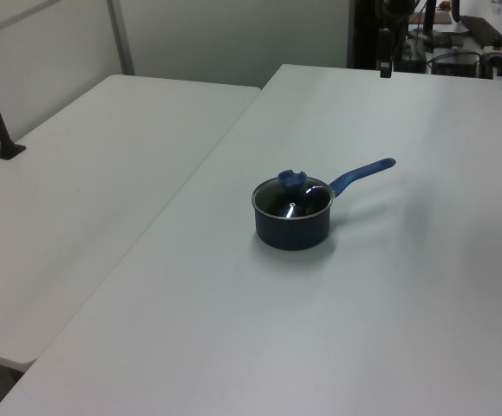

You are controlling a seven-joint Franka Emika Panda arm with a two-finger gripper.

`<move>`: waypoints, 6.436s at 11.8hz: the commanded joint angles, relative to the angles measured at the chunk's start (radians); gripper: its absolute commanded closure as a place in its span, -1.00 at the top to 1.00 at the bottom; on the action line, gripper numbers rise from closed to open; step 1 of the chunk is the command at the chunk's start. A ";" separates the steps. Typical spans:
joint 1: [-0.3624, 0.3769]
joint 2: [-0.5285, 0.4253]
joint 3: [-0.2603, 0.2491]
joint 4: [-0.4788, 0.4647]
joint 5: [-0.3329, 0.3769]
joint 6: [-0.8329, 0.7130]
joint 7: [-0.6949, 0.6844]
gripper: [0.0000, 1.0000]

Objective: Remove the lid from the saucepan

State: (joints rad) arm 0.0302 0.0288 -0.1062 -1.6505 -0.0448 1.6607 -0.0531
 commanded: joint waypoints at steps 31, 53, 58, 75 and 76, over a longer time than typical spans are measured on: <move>0.344 0.411 0.007 0.207 0.057 0.349 0.352 1.00; 0.375 0.434 -0.047 0.230 0.002 0.386 0.349 -0.24; 0.364 0.404 -0.134 0.222 -0.040 0.386 0.305 -0.26; 0.111 0.522 -0.178 0.037 -0.029 0.606 0.179 0.27; 0.111 0.522 -0.178 0.037 -0.027 0.603 0.182 0.46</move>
State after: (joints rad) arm 0.1449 0.5384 -0.2912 -1.5898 -0.0714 2.2232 0.1234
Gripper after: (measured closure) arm 0.366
